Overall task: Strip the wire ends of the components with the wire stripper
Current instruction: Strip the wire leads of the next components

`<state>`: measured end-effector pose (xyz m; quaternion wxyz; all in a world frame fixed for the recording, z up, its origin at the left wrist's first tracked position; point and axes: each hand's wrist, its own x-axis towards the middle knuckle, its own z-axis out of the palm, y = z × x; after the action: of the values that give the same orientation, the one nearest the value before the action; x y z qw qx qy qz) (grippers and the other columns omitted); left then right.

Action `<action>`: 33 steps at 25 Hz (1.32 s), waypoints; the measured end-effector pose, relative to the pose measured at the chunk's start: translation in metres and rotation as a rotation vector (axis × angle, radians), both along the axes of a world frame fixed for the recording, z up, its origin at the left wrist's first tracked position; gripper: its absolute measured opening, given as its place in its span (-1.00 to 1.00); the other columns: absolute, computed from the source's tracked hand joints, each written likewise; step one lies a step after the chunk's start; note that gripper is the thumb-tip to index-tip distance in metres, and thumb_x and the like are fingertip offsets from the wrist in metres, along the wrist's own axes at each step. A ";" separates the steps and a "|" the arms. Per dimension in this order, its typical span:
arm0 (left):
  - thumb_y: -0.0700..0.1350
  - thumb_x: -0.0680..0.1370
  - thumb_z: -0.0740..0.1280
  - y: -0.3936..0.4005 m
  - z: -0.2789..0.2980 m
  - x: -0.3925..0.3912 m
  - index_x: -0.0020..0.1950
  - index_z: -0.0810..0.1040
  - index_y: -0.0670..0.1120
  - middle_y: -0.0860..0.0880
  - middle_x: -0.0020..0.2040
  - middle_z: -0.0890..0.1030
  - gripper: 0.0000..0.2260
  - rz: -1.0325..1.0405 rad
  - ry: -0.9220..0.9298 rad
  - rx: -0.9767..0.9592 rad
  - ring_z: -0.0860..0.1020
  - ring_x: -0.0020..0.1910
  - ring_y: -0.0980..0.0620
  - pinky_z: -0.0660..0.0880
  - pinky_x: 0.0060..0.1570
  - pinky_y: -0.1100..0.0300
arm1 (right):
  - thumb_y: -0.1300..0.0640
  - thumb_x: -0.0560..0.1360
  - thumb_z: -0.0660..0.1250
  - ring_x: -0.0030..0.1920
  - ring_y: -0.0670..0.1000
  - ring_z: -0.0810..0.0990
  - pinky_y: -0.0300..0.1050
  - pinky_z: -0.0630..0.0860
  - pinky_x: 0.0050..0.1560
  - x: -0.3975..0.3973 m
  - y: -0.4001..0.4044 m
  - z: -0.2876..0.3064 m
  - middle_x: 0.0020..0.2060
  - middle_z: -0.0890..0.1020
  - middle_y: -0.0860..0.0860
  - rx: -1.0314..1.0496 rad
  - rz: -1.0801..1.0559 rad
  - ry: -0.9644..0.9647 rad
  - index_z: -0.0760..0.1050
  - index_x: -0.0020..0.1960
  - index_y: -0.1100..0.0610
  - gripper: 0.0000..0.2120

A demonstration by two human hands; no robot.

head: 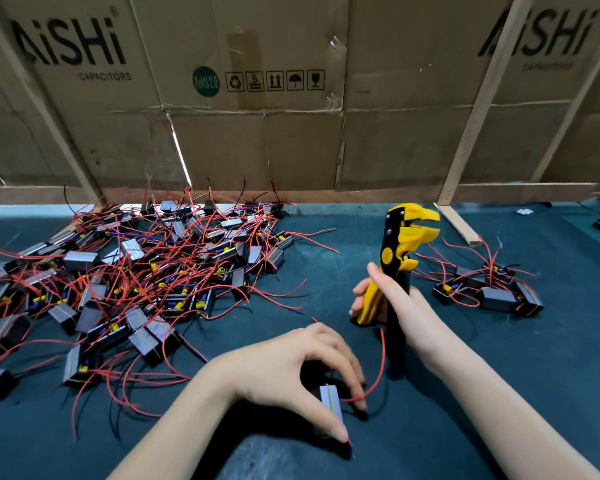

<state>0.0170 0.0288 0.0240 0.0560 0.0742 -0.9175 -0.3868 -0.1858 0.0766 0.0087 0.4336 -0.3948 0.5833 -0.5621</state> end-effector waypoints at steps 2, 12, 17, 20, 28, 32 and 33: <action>-0.07 0.40 0.57 -0.002 0.003 0.003 0.00 0.67 -0.04 0.06 -0.03 0.66 -0.78 -0.002 -0.048 0.088 0.53 0.08 0.09 0.44 0.17 0.14 | -0.25 0.32 0.38 -0.20 0.17 0.68 0.01 0.56 -0.06 -0.004 -0.002 -0.001 -0.28 0.66 0.17 0.007 -0.024 -0.089 0.55 -0.10 0.23 -0.49; -0.17 0.42 0.52 -0.019 -0.009 -0.003 -0.11 0.64 -0.10 0.04 -0.21 0.60 -0.89 0.577 0.200 -0.339 0.52 -0.13 0.04 0.46 -0.02 0.09 | -0.27 0.43 0.35 -0.23 -0.18 0.51 -0.39 0.38 -0.20 -0.005 0.010 0.004 -0.28 0.57 -0.10 -0.058 -0.213 0.566 0.42 0.00 -0.11 -0.69; -0.23 0.42 0.51 -0.023 -0.013 0.000 -0.12 0.65 -0.06 0.08 -0.24 0.67 -0.89 0.764 0.354 -0.120 0.61 -0.19 0.16 0.46 -0.06 0.37 | -0.26 0.44 0.32 -0.25 -0.15 0.47 -0.23 0.35 -0.23 0.002 0.007 -0.004 -0.28 0.54 -0.11 -0.065 -0.190 0.706 0.41 -0.16 -0.02 -0.69; -0.28 0.37 0.54 -0.029 -0.016 0.004 -0.03 0.64 -0.10 0.04 -0.10 0.66 -0.78 0.765 0.337 -0.131 0.60 -0.07 0.12 0.46 0.07 0.28 | -0.29 0.46 0.29 -0.30 -0.08 0.47 -0.30 0.36 -0.25 -0.007 0.008 -0.001 -0.32 0.56 -0.06 -0.078 -0.201 0.542 0.43 -0.17 0.03 -0.63; 0.20 0.41 0.45 -0.030 -0.019 0.007 -0.15 0.48 0.02 0.08 -0.33 0.54 -0.71 1.103 0.126 -0.424 0.52 -0.24 0.01 0.44 -0.25 0.13 | -0.37 0.32 0.27 -0.12 0.09 0.67 0.14 0.51 0.20 -0.028 0.003 0.006 -0.28 0.67 0.03 -0.041 -0.213 0.187 0.59 -0.12 0.14 -0.44; -0.01 0.56 0.34 -0.027 -0.022 -0.001 -0.10 0.59 -0.01 0.04 -0.12 0.62 -0.90 1.058 0.097 -0.472 0.58 0.01 -0.06 0.50 -0.07 0.09 | -0.35 0.34 0.28 -0.14 0.12 0.66 0.18 0.51 0.20 -0.028 0.002 0.007 -0.30 0.65 0.04 -0.046 -0.212 0.148 0.56 -0.12 0.14 -0.47; -0.14 0.55 0.35 -0.025 -0.024 -0.002 -0.06 0.62 -0.05 0.03 -0.07 0.62 -0.95 1.004 0.185 -0.507 0.57 0.03 -0.07 0.52 -0.02 0.07 | -0.35 0.35 0.28 -0.13 0.12 0.67 0.17 0.51 0.20 -0.028 0.001 0.007 -0.29 0.66 0.04 -0.042 -0.206 0.158 0.57 -0.11 0.13 -0.47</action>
<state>0.0155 0.0039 0.0002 0.3290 0.4513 -0.8251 -0.0851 -0.2138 0.0781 0.0158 0.3178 -0.3847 0.6412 -0.5830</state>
